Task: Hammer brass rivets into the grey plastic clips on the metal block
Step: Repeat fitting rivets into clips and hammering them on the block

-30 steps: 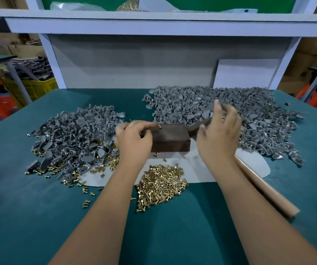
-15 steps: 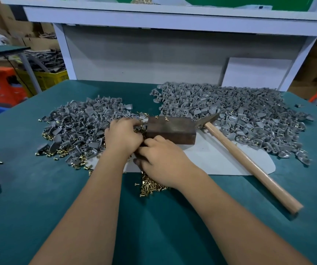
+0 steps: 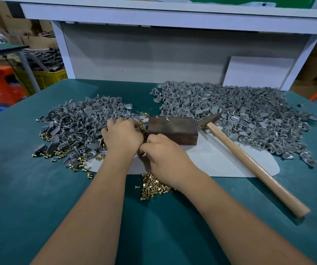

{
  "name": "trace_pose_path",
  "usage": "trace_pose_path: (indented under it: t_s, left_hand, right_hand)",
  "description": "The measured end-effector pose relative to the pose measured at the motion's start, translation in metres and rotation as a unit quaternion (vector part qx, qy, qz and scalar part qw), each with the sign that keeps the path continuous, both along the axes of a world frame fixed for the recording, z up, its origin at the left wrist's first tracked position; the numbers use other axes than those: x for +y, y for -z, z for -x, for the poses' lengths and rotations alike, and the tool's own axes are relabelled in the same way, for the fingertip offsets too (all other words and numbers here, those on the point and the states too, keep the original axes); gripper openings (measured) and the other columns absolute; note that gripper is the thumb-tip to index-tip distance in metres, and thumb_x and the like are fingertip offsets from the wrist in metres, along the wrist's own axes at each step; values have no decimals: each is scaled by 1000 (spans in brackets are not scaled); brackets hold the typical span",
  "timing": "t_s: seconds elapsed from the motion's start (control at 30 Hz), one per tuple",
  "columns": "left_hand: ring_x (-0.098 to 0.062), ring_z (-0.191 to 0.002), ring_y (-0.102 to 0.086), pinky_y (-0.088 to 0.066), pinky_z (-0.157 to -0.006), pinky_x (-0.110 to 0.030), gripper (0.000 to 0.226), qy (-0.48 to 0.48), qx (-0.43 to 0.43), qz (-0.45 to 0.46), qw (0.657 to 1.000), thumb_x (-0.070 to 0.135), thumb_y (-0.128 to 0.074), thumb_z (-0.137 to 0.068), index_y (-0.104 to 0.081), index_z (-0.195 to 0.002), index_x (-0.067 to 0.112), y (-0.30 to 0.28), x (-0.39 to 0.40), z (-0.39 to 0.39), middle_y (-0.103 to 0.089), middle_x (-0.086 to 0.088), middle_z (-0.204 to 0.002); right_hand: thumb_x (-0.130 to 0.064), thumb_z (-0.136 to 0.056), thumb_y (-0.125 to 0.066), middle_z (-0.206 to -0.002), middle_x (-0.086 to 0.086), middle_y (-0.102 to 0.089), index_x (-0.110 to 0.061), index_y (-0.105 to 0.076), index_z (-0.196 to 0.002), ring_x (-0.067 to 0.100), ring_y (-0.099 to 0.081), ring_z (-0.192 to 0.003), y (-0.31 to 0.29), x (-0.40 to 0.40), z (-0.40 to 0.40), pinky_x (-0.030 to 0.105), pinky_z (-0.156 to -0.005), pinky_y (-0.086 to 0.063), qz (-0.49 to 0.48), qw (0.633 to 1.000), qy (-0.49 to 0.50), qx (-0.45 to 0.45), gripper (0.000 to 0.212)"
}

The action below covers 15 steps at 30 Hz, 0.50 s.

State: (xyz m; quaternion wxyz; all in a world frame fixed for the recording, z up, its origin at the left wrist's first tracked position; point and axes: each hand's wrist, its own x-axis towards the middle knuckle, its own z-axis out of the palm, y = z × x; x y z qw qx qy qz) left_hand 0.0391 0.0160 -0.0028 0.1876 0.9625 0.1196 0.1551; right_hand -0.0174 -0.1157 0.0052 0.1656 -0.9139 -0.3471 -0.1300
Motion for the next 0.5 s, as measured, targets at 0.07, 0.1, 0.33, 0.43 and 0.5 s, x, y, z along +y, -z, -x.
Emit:
trace_pose_path:
  t_s: [0.07,0.1,0.33,0.43,0.5]
  left_hand:
    - [-34,-127,-37,-29,-99,-44,39,0,2,5,1000,19,-54,-86,-68,-118,36,-1,1,1,-59,-6,-129]
    - [-34,-127,-37,-29,-99,-43,38,1,-1,9,1000,19,-55,-86,-69,-117,36,-2,1,2,-59,-6,-128]
    - [-28,-121,-43,-26,-95,-44,23,-22,-114,88,989,24,-55,-92,-66,-111,32,-4,-2,3,-69,6,-107]
    - [-21,-118,-44,-22,-90,-41,18,-16,-158,144,977,24,-58,-91,-66,-103,34,-6,-5,3,-65,15,-95]
    - [-17,-113,-49,-23,-88,-37,14,9,-174,196,965,24,-62,-90,-62,-95,37,-8,-8,4,-59,21,-84]
  right_hand:
    - [1,-84,-52,-94,9,-53,-9,-67,-104,26,-46,-95,-2,-1,1,40,-71,-44,-29,999,14,-7,27]
    - [1,-85,-51,-94,9,-53,-9,-67,-103,26,-47,-94,-3,-1,2,41,-70,-45,-46,999,19,-8,26]
    - [8,-84,-54,-95,11,-58,0,-71,-94,26,-53,-89,-10,-10,-3,44,-71,-49,-162,983,62,-54,21]
    - [7,-86,-56,-101,10,-58,1,-70,-103,22,-54,-93,-10,-17,-9,36,-78,-49,-193,972,95,-93,24]
    - [4,-88,-55,-108,9,-57,1,-69,-109,18,-53,-97,-9,-22,-14,29,-84,-47,-216,963,128,-101,25]
